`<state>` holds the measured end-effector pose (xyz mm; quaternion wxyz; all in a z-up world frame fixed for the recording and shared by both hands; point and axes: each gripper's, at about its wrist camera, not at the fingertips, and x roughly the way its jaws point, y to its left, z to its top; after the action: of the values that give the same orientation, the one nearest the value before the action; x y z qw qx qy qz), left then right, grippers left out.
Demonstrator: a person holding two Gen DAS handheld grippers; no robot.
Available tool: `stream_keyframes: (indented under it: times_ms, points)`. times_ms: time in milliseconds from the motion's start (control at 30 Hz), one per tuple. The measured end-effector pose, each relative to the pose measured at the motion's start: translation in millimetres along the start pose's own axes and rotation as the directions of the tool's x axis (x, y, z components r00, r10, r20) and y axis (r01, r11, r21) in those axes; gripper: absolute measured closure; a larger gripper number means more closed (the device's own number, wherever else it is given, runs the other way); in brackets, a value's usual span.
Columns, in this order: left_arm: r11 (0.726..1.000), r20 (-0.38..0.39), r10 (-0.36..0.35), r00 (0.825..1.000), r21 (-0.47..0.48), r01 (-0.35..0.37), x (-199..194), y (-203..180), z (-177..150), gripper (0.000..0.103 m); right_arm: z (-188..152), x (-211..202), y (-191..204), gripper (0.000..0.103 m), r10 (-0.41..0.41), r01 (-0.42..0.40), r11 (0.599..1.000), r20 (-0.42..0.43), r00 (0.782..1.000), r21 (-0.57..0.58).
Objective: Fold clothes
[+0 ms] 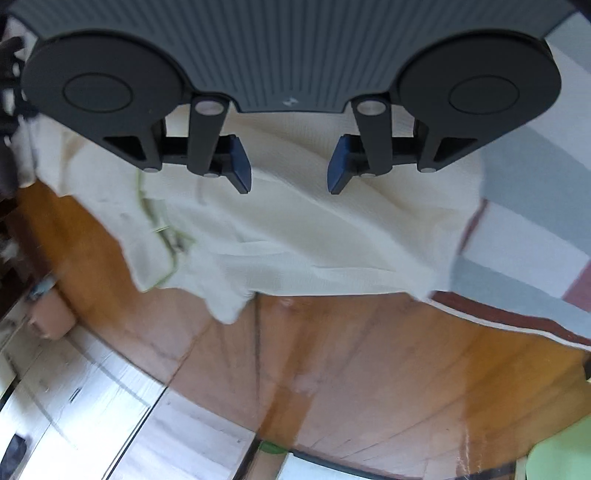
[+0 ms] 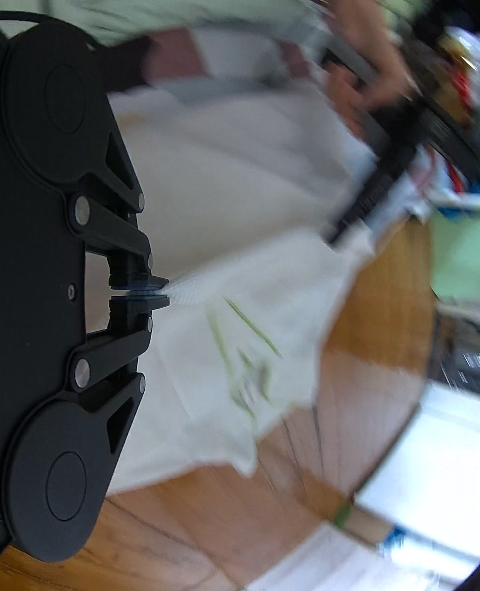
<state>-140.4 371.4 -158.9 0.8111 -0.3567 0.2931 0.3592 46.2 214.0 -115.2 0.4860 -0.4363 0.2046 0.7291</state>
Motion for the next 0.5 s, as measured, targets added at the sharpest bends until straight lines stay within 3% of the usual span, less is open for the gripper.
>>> stream_keyframes:
  times_ms: [100,200,267,400,500]
  points:
    - [0.998,-0.039,-0.055,0.998,-0.042,0.054,3.5,3.4,-3.2,0.057,-13.2,13.7,8.8,0.096,0.073,-0.072,0.997,-0.087,0.994,0.015]
    - [1.0,-0.081,-0.003,0.997,0.016,0.005,10.0,-5.1,-7.4,0.057,-20.2,24.6,5.3,0.091,0.121,-0.107,0.988,-0.125,0.985,0.113]
    - [0.995,-0.104,0.076,0.992,0.076,-0.069,15.6,-12.1,-9.8,0.057,-23.7,19.9,-5.4,0.074,0.152,-0.129,0.966,-0.089,0.984,0.222]
    - [0.99,-0.114,0.121,0.986,0.089,-0.112,18.4,-11.0,-12.3,0.057,-32.7,0.5,-32.8,0.071,0.208,-0.196,0.877,0.02,0.978,0.439]
    - [0.991,-0.119,0.12,0.986,0.074,-0.111,17.0,-7.1,-12.2,0.061,-37.7,-22.2,-55.5,0.063,0.173,-0.209,0.811,0.117,0.978,0.547]
